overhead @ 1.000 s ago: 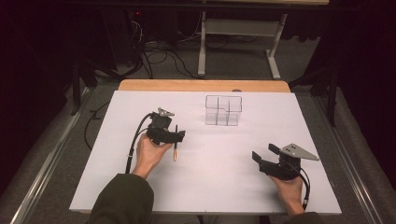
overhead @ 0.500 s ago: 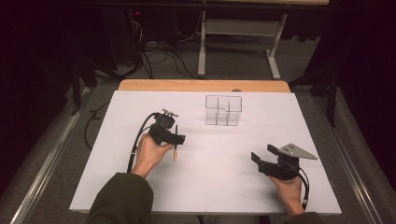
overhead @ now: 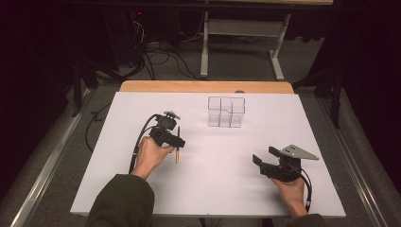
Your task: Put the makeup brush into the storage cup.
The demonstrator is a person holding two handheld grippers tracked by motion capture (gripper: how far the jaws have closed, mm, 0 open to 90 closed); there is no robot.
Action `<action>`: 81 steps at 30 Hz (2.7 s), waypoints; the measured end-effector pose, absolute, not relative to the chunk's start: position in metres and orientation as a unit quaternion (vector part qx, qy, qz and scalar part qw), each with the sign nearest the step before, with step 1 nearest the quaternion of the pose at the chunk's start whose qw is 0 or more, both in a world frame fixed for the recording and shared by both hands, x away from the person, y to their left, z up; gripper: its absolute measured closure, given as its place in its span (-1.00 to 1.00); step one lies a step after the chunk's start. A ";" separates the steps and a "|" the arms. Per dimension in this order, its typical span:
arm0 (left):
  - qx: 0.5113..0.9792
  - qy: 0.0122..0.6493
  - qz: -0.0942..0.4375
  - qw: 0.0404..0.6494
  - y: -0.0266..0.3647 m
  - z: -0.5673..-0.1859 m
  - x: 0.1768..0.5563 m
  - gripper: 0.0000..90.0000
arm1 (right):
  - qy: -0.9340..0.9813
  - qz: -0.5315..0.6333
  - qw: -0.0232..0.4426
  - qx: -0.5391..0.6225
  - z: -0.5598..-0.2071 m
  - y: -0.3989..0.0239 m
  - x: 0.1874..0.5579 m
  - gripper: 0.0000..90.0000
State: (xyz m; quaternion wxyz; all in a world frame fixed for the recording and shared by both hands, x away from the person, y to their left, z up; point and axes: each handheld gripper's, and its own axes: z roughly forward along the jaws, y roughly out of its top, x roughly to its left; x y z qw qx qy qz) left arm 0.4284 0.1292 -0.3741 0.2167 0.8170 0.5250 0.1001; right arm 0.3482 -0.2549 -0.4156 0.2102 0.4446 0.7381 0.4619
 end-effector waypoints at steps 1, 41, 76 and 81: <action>0.817 0.525 0.100 0.217 0.129 -0.374 0.428 -0.34 | 0.738 0.462 0.211 0.444 -0.416 -0.255 0.348 -0.44; 0.842 0.516 0.049 0.149 0.108 -0.398 0.439 0.26 | 0.735 0.463 0.219 0.444 -0.414 -0.257 0.345 -0.39; 0.851 0.501 0.056 0.147 0.115 -0.401 0.440 0.83 | 0.738 0.466 0.210 0.440 -0.414 -0.256 0.345 -0.37; 0.856 0.492 0.054 0.149 0.116 -0.401 0.441 0.84 | 0.737 0.467 0.210 0.440 -0.414 -0.256 0.344 -0.37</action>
